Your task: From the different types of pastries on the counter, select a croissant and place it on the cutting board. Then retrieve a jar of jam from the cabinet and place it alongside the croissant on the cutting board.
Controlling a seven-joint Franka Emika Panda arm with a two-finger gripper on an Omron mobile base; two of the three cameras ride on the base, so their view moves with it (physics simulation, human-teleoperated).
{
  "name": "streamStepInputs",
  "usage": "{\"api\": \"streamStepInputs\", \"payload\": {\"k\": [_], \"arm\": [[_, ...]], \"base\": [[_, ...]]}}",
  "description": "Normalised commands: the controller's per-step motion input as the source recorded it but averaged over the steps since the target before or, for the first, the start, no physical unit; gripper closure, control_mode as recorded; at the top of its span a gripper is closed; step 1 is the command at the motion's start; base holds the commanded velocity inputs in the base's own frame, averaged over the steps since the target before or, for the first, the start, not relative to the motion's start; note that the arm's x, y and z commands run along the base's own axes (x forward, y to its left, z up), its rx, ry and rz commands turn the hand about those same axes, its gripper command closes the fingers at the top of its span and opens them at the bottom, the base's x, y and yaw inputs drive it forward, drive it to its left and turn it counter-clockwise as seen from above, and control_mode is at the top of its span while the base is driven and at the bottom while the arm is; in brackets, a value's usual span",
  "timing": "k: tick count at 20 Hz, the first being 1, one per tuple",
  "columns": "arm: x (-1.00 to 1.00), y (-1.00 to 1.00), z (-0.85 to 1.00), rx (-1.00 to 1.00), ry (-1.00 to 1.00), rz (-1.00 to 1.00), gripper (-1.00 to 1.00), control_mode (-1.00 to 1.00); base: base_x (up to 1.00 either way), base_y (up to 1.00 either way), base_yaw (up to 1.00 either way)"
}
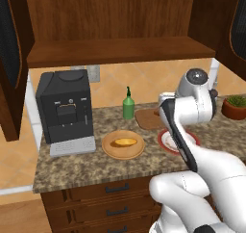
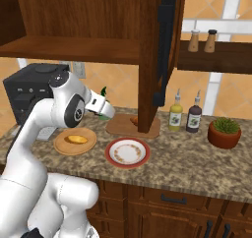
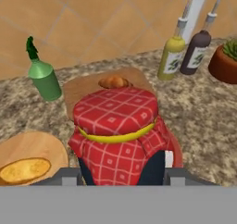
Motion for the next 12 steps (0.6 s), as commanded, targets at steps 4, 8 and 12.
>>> {"api": "streamStepInputs", "payload": {"k": [4, 8, 12], "arm": [[0.42, -0.27, -0.25, 0.01, 0.00, 0.00, 1.00, -1.00], [0.62, 0.00, -0.05, -0.01, 0.00, 0.00, 1.00, -1.00], [0.58, 0.00, -0.29, -0.01, 0.00, 0.00, 1.00, -1.00]], "base": [[0.00, 0.00, 0.00], [0.00, 0.00, 0.00], [0.00, 0.00, 0.00]]}}
